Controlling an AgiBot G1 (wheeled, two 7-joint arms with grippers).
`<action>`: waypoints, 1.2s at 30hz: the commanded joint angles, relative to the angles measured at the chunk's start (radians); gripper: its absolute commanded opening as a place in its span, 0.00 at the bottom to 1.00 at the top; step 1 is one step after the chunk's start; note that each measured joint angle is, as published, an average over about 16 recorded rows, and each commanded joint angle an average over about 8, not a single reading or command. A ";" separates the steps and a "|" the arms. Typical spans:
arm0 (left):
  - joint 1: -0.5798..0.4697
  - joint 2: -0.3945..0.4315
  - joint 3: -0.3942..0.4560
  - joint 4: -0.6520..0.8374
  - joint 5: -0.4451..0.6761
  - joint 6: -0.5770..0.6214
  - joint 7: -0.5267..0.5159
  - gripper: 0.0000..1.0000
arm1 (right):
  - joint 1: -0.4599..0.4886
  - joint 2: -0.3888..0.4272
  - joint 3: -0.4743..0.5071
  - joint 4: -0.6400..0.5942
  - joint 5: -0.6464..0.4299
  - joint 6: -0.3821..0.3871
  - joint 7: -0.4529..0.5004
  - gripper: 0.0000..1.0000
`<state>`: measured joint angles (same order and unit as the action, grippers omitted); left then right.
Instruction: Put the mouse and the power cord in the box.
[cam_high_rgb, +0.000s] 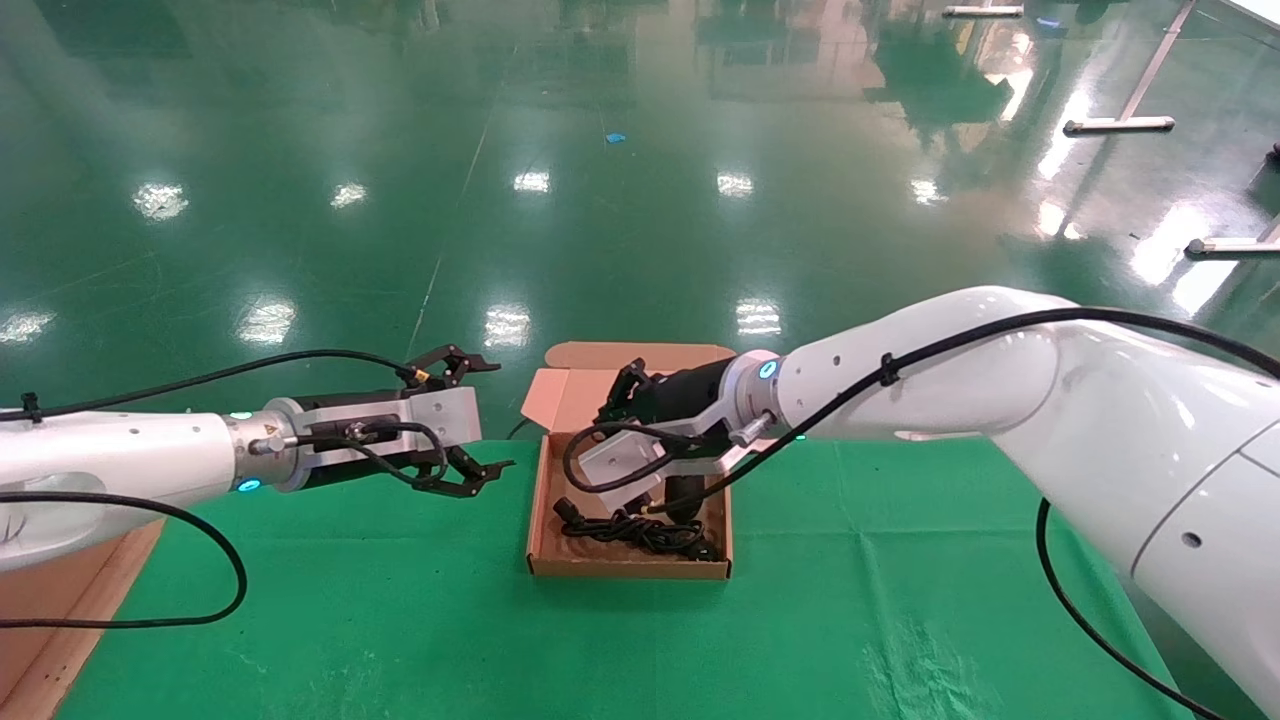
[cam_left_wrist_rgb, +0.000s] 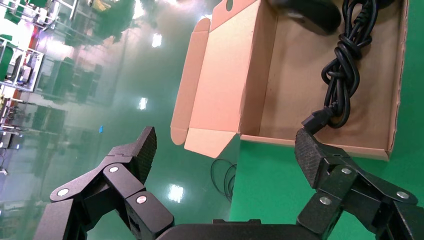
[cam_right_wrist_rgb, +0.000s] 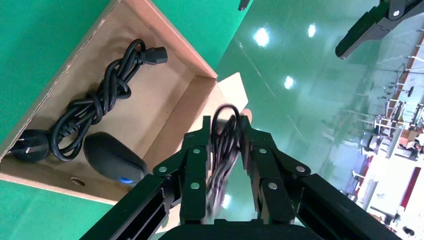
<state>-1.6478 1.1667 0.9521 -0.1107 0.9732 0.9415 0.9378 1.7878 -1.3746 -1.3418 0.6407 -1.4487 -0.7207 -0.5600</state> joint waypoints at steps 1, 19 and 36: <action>0.000 0.001 0.000 -0.001 0.000 -0.001 -0.002 1.00 | 0.000 0.000 0.001 -0.001 0.000 -0.001 -0.003 1.00; 0.026 -0.019 -0.025 -0.058 -0.003 0.016 -0.055 1.00 | -0.016 0.027 0.044 0.020 0.015 -0.036 0.012 1.00; 0.186 -0.176 -0.214 -0.383 -0.073 0.173 -0.367 1.00 | -0.215 0.235 0.336 0.197 0.216 -0.247 0.223 1.00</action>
<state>-1.4623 0.9909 0.7382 -0.4942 0.9000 1.1143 0.5706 1.5725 -1.1393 -1.0061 0.8373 -1.2329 -0.9679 -0.3372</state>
